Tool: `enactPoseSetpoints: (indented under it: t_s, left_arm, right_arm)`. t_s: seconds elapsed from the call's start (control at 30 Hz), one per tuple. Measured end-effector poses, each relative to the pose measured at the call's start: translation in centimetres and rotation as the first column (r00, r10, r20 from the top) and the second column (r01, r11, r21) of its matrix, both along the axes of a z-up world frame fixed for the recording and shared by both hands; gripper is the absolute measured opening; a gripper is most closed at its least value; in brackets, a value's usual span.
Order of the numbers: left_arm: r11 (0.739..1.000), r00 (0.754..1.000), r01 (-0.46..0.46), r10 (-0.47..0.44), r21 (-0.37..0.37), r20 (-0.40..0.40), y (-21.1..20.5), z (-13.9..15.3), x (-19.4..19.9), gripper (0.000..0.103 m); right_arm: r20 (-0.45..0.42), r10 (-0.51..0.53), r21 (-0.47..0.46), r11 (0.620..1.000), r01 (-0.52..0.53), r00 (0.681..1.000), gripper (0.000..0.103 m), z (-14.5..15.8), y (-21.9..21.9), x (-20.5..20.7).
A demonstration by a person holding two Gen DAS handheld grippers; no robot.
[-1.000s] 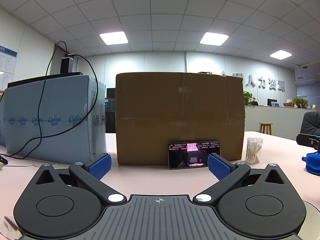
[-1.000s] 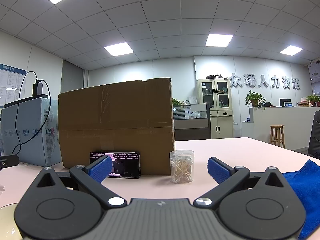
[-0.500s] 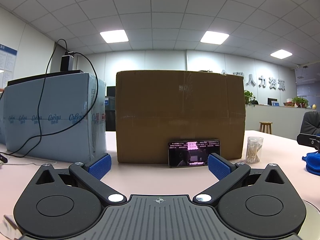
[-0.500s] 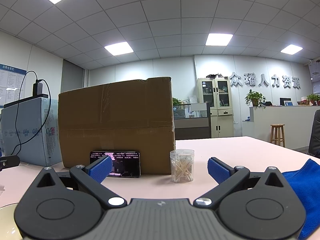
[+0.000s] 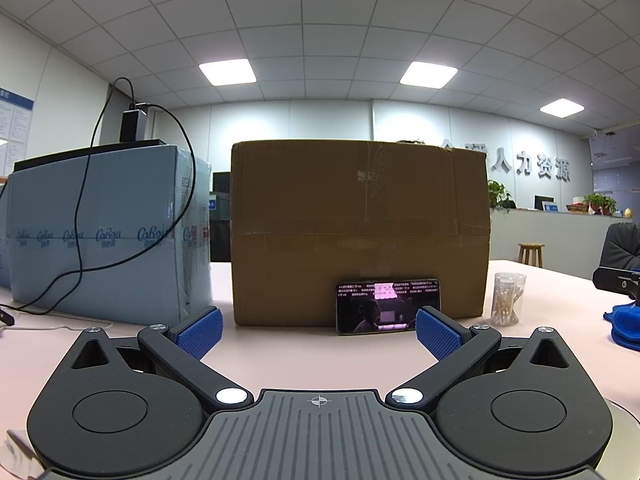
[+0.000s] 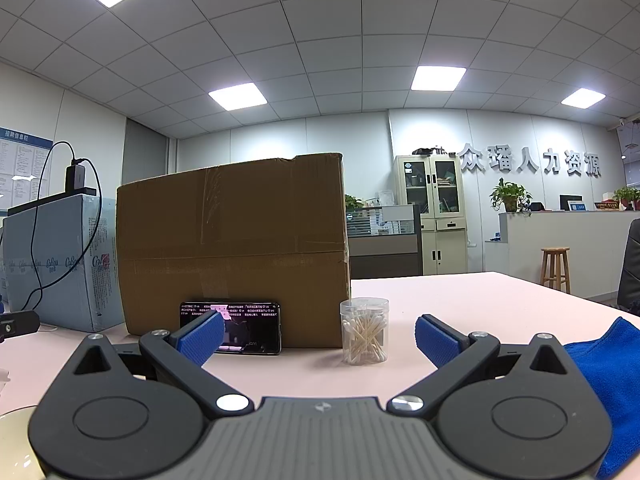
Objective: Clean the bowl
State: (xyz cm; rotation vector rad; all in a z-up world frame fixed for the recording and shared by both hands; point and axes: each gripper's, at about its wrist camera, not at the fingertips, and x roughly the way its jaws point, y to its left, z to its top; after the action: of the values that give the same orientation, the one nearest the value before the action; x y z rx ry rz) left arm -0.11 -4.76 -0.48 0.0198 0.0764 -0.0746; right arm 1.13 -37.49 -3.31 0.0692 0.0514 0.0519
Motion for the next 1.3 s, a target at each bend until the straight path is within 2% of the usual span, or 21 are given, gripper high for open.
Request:
enactPoseSetpoints:
  t_s: [1.3]
  left_arm:
    - [1.0, 1.0, 0.004, -0.004, -0.001, -0.004, 0.03, -0.01, 0.2, 0.103]
  right_arm:
    - [-0.002, 0.0, 0.006, 1.0, 0.0, 1.0, 0.103, 0.04, 0.49, 0.38]
